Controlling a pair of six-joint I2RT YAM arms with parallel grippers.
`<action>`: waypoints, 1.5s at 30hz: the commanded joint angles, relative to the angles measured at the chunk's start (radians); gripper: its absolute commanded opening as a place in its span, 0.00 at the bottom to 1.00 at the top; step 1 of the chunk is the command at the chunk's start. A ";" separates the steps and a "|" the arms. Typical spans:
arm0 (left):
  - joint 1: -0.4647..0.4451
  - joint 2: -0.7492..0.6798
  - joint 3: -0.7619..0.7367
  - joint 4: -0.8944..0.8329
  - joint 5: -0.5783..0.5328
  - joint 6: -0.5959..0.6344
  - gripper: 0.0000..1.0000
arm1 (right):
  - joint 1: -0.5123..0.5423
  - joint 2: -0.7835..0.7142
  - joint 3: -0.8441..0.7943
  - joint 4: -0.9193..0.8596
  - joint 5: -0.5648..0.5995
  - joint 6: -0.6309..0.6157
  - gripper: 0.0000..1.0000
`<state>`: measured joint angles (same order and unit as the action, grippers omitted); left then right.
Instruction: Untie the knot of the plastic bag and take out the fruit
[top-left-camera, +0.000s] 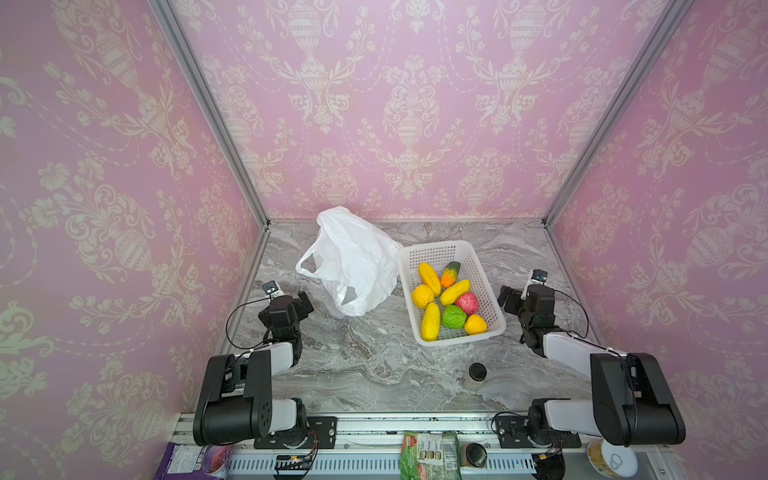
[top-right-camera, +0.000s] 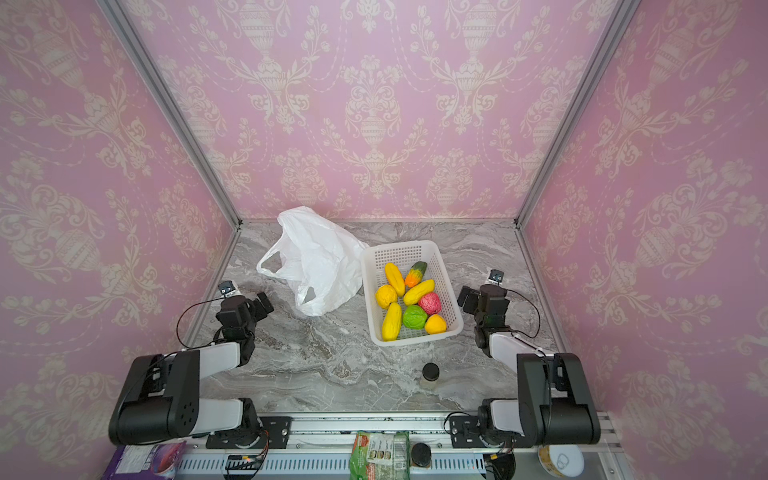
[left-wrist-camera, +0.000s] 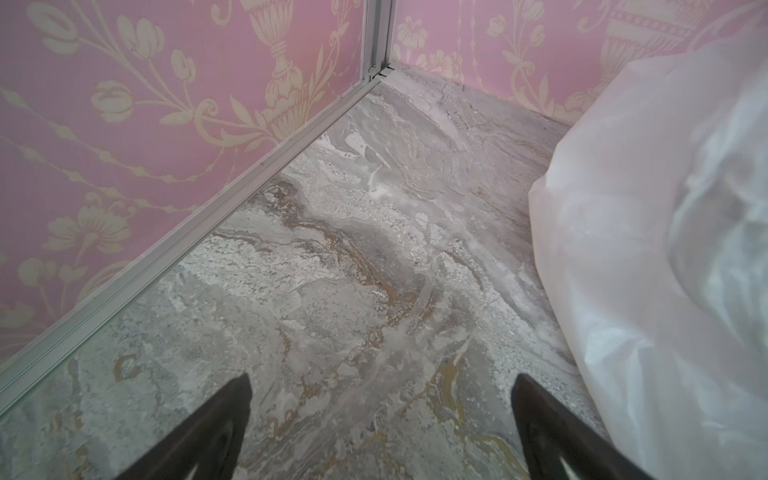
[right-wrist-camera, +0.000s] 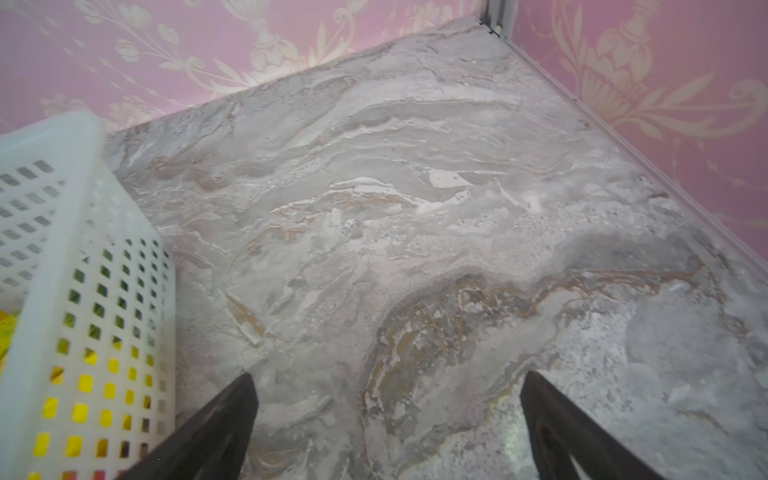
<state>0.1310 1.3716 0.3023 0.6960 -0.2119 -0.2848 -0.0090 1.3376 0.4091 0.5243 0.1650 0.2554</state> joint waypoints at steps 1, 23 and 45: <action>0.007 0.030 0.014 0.094 0.052 0.044 0.99 | 0.012 0.006 -0.007 0.080 -0.001 -0.054 1.00; -0.069 0.235 0.026 0.311 0.097 0.209 0.99 | 0.005 0.213 -0.184 0.689 -0.023 -0.142 1.00; -0.067 0.263 0.056 0.309 0.266 0.263 0.99 | 0.012 0.206 -0.045 0.424 -0.232 -0.227 1.00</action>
<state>0.0624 1.6302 0.3454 1.0233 0.0250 -0.0490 -0.0040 1.5536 0.3542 0.9520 -0.0456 0.0479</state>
